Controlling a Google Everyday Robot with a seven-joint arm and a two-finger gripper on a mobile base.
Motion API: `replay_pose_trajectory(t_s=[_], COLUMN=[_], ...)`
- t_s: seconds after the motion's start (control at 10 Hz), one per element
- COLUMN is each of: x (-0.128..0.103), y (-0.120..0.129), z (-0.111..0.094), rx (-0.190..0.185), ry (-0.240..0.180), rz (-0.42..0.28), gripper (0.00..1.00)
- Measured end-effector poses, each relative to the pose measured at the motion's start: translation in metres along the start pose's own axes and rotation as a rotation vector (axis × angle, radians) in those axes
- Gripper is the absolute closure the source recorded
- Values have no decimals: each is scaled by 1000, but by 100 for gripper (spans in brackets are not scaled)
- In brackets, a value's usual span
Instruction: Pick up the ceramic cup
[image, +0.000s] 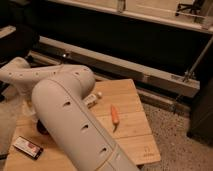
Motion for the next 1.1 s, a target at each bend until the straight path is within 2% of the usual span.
replay_pose_trajectory(t_s=[0.1, 0.3, 0.4, 0.6, 0.7, 0.8, 0.9, 1.0, 1.1], x=[-1, -4, -6, -7, -6, -1, 5, 19, 32], y=[0, 11, 16, 17, 9, -13, -34, -67, -92], z=[6, 20, 17, 1, -16, -48, -72, -105, -126], rx=[6, -45, -100, -182, -230, -293, -337, -391, -418], ry=[13, 49, 56, 55, 38, -8, -58, -134, -188], rz=[-6, -17, -23, -33, -32, -19, -4, 15, 31], gripper=[37, 57, 69, 87, 96, 100, 100, 100, 100])
